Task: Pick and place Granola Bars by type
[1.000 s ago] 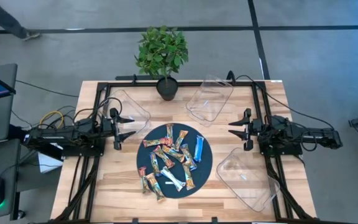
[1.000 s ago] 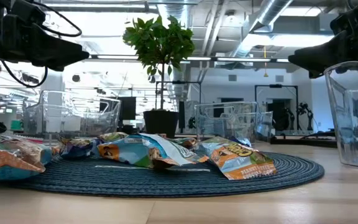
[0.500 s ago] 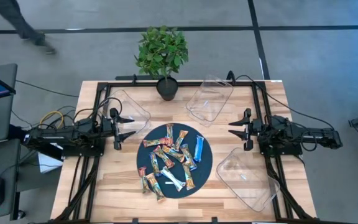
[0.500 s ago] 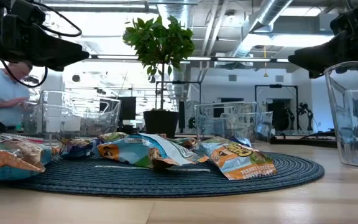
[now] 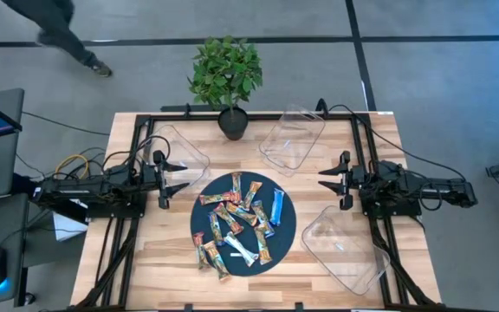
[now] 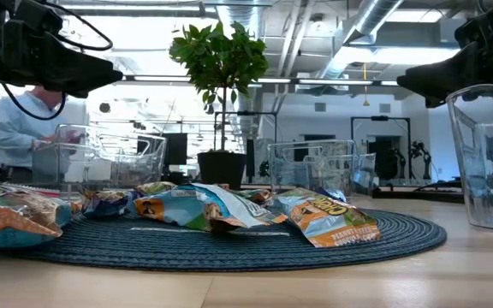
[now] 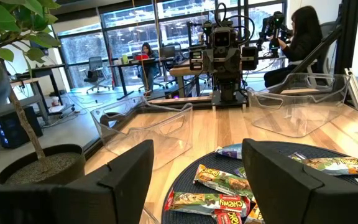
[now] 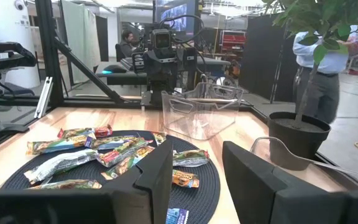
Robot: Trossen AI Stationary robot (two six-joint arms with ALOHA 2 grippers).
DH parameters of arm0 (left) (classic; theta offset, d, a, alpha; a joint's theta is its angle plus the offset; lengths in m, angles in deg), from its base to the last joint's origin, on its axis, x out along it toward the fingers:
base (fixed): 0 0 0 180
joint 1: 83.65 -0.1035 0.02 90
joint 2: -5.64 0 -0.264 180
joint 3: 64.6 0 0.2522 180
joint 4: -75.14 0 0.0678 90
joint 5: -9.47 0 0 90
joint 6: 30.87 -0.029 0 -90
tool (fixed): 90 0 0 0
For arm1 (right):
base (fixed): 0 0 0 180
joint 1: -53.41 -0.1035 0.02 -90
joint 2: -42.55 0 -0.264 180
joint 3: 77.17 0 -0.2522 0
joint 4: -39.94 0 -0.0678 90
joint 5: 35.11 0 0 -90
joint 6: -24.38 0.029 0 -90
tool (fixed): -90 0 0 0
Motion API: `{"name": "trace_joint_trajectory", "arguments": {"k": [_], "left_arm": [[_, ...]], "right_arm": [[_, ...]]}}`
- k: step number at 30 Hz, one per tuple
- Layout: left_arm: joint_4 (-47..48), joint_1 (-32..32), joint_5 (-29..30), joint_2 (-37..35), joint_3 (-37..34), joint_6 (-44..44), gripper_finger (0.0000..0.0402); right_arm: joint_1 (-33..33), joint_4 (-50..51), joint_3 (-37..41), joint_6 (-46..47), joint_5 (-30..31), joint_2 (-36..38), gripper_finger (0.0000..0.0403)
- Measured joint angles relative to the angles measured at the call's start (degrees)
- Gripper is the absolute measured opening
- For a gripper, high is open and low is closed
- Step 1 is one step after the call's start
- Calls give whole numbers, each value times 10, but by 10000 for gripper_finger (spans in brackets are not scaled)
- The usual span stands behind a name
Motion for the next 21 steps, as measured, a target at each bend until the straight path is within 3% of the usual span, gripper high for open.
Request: {"name": "trace_joint_trajectory", "arguments": {"k": [18, 21], "left_arm": [[0, 0, 0, 0, 0, 0, 240], [-4, 0, 0, 0, 0, 0, 240]], "right_arm": [[0, -1, 0, 0, 0, 0, 134], [0, -9, 0, 70, -2, 0, 134]]}}
